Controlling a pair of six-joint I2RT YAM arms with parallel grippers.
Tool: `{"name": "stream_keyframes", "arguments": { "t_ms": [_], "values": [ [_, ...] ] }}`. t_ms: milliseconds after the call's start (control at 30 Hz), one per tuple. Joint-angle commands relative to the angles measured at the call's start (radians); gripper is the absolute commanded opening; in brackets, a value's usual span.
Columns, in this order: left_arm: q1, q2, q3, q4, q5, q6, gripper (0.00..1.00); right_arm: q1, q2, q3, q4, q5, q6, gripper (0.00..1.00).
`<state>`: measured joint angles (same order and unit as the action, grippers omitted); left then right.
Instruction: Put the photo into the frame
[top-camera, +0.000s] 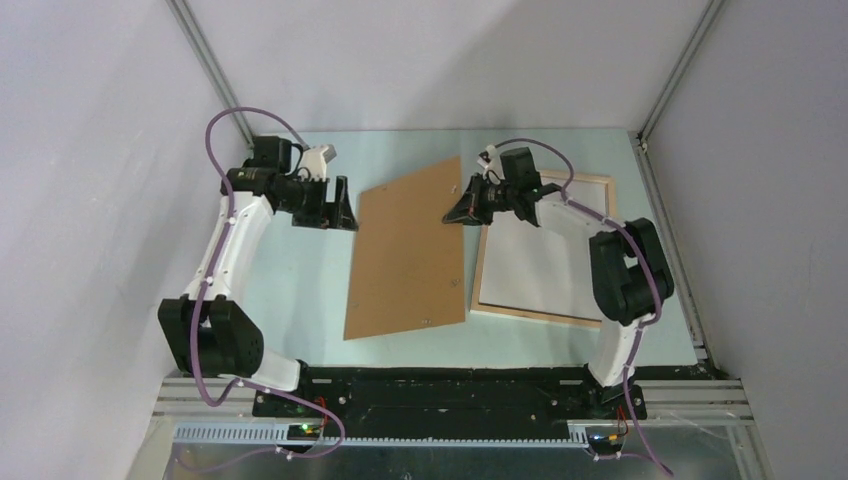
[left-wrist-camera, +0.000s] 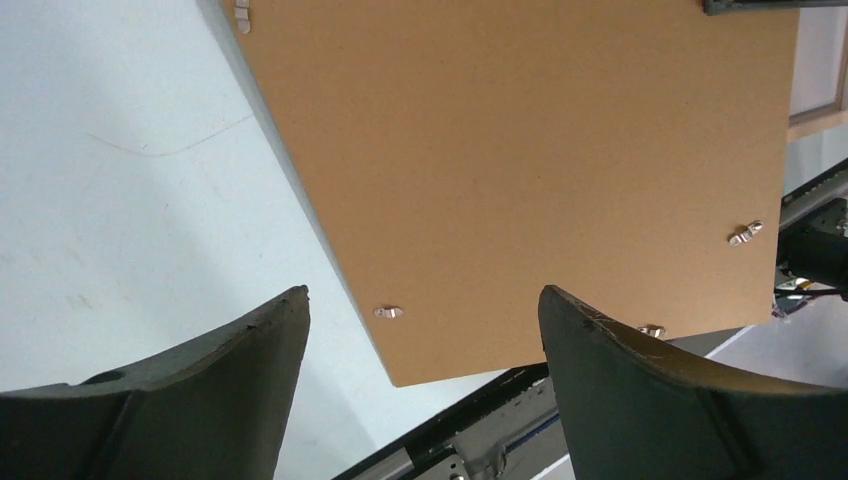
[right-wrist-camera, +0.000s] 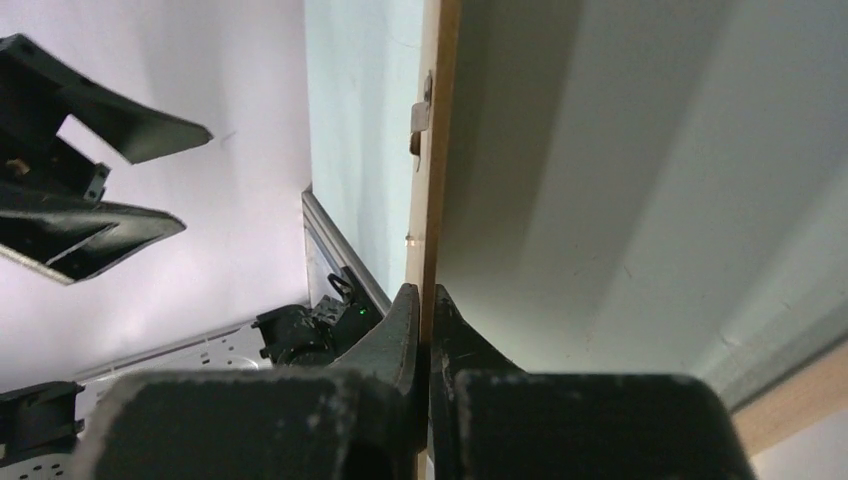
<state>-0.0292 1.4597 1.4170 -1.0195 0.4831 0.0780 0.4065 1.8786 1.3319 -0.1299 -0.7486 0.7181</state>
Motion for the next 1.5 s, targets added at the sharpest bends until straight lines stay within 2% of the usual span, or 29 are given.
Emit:
{"name": "stream_keyframes", "arguments": {
  "t_ms": [0,267,500,667,900,1067,1267,1400,1433,1467],
  "values": [
    [0.007,-0.002,-0.011,0.089,0.066,-0.005,0.9,-0.026,-0.177,-0.079,0.2,0.004,-0.013,0.0],
    [0.006,0.032,-0.006,0.145,0.176,-0.018,0.91,-0.127,-0.323,-0.18,0.303,-0.036,0.04,0.0],
    [0.0,0.062,0.03,0.167,0.213,-0.035,0.92,-0.286,-0.435,-0.226,0.329,-0.106,0.111,0.0],
    [-0.046,0.101,0.071,0.179,0.165,-0.044,0.92,-0.425,-0.478,-0.226,0.296,-0.193,0.139,0.0],
    [-0.182,0.205,0.158,0.202,0.038,-0.069,0.9,-0.623,-0.525,-0.263,0.225,-0.394,0.131,0.0],
    [-0.319,0.279,0.195,0.26,-0.112,-0.122,0.89,-0.8,-0.567,-0.275,0.02,-0.493,-0.02,0.0],
    [-0.427,0.393,0.26,0.339,-0.26,-0.19,0.89,-1.035,-0.549,-0.274,-0.203,-0.68,-0.251,0.0],
    [-0.48,0.52,0.362,0.345,-0.311,-0.24,0.88,-1.167,-0.504,-0.247,-0.452,-0.731,-0.501,0.0],
    [-0.489,0.538,0.396,0.345,-0.314,-0.261,0.88,-1.197,-0.493,-0.232,-0.584,-0.725,-0.639,0.0],
    [-0.506,0.573,0.412,0.345,-0.315,-0.273,0.87,-1.208,-0.469,-0.199,-0.654,-0.717,-0.706,0.0]
  ]
}}
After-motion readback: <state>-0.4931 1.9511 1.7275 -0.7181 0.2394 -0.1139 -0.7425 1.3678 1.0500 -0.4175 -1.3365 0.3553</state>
